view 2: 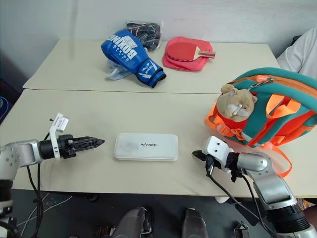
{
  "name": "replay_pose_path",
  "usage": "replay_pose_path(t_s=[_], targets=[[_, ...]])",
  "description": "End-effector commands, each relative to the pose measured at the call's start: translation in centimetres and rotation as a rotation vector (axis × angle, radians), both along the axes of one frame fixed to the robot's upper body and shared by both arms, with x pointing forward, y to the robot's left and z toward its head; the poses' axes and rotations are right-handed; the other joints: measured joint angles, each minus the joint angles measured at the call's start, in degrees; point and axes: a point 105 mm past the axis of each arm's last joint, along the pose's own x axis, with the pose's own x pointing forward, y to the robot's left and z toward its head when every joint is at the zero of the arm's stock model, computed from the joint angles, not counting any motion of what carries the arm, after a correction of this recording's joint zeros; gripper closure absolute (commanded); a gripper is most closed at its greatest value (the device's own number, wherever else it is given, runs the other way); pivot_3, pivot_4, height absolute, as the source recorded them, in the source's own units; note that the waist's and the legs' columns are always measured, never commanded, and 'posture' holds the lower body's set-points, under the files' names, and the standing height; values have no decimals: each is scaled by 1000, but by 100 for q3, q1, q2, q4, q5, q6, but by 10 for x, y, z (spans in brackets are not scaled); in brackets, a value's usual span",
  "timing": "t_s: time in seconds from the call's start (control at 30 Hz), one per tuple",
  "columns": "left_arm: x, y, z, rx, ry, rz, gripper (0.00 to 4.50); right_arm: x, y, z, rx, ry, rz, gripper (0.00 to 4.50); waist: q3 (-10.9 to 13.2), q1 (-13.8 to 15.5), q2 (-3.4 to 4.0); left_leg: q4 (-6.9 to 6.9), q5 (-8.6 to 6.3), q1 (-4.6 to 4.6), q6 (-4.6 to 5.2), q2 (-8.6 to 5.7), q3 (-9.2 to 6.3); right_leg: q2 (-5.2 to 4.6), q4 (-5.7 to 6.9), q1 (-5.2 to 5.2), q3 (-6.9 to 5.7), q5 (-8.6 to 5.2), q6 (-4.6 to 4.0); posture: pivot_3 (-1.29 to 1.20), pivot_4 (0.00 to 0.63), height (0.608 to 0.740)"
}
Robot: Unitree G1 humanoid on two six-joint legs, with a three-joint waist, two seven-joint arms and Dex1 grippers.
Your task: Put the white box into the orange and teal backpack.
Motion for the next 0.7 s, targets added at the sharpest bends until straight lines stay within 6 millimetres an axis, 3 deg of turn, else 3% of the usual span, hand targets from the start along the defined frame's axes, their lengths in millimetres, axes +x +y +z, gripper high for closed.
replay_pose_path(t_s=[0.03,0.17,0.4,0.63,0.7], targets=[[7,-9,-2,-57,138,-13,24,3,10,0,-10,-1,25,4500,2,-5,-7,2,1,-2,0,1,0,2,-1,0,-6,0,0,0,150,740],[0,-26,-8,-119,334,-82,24,7,28,1,-6,-23,68,4500,3,-67,-20,3,6,0,-8,8,10,11,3,-3,1,0,0,0,150,740],[5,-52,-29,-104,442,-99,24,19,52,1,1,-56,110,4500,0,-22,-24,14,11,3,-11,8,10,10,9,-2,10,0,0,0,150,740],[4,-79,-20,-278,446,-194,24,17,69,1,26,-52,174,4500,-6,5,-31,28,11,8,-10,4,-15,3,3,27,32,0,0,0,150,740],[3,-83,-15,-311,436,-214,410,17,69,1,30,-50,174,4500,-6,-8,-31,28,11,8,-11,4,-16,4,3,26,32,0,0,0,150,740]])
